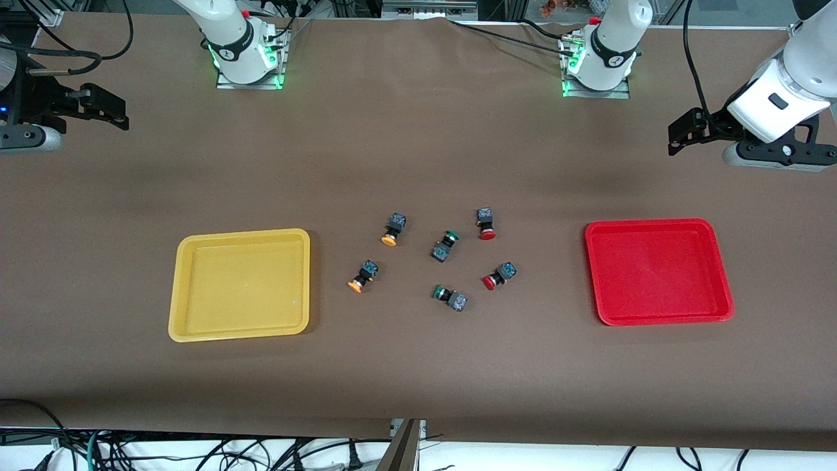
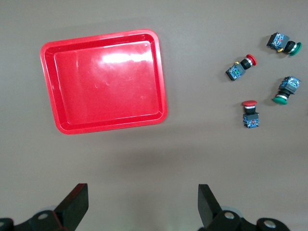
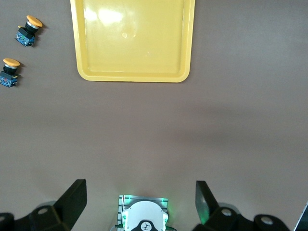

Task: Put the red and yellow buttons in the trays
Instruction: 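Move both grippers out from rest toward the buttons between the trays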

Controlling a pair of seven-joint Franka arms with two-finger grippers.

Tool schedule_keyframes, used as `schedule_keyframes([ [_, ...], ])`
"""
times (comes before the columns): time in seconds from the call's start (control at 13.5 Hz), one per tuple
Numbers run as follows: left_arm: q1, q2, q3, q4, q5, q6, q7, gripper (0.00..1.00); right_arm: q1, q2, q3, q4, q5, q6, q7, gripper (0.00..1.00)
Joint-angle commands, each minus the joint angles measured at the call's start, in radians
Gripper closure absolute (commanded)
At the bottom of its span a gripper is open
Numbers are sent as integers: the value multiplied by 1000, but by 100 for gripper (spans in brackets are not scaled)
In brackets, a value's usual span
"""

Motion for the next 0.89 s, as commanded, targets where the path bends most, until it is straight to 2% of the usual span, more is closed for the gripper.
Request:
schedule_keyframes([
  [0.0, 0, -9, -9, 7, -24, -16, -8, 0, -9, 7, 6, 20, -6, -10, 7, 0],
  [0.45, -1, -5, -21, 15, -14, -11, -8, 0, -13, 8, 4, 20, -6, -8, -1, 0],
  [0.67, -21, 57, -42, 5, -17, -57, -8, 0, -20, 8, -2, 19, -3, -5, 7, 0],
  [0.82, -41, 145, -67, 14, -19, -54, -8, 0, -20, 31, 0, 22, -4, 10, 5, 0],
])
